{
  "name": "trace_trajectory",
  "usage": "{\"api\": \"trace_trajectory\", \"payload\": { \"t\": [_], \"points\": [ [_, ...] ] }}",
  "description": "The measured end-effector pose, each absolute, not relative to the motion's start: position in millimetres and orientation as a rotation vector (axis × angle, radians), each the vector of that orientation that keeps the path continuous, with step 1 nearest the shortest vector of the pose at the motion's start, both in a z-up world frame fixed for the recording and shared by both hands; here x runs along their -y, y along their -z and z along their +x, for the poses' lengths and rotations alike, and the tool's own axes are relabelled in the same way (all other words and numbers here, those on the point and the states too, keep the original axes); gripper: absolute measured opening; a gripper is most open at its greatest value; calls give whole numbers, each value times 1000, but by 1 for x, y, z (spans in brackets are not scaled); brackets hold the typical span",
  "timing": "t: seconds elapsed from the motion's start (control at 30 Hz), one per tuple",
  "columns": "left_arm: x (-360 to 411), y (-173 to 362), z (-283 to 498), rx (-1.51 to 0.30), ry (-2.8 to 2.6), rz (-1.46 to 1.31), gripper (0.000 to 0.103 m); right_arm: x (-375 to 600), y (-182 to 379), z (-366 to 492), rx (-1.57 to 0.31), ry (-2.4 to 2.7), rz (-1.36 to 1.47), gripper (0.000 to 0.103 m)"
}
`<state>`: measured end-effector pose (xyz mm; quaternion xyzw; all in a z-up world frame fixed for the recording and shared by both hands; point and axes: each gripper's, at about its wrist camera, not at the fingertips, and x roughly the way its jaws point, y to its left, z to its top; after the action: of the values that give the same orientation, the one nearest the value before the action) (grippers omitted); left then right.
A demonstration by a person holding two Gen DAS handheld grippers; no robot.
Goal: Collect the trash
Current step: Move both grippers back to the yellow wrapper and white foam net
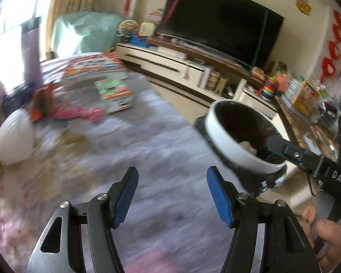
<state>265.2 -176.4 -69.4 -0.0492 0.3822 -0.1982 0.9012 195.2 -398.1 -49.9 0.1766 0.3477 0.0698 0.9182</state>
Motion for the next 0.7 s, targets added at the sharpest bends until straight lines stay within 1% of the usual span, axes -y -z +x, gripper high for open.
{"api": "trace_trajectory", "payload": {
  "t": [0.3,0.7],
  "points": [
    [112,65,234,-795,300,-167,62,340,56,201,-750,-249,336,82],
    [25,64,221,-790,155,-246,62,270,64,210,-793,-376,307,82]
  ]
}}
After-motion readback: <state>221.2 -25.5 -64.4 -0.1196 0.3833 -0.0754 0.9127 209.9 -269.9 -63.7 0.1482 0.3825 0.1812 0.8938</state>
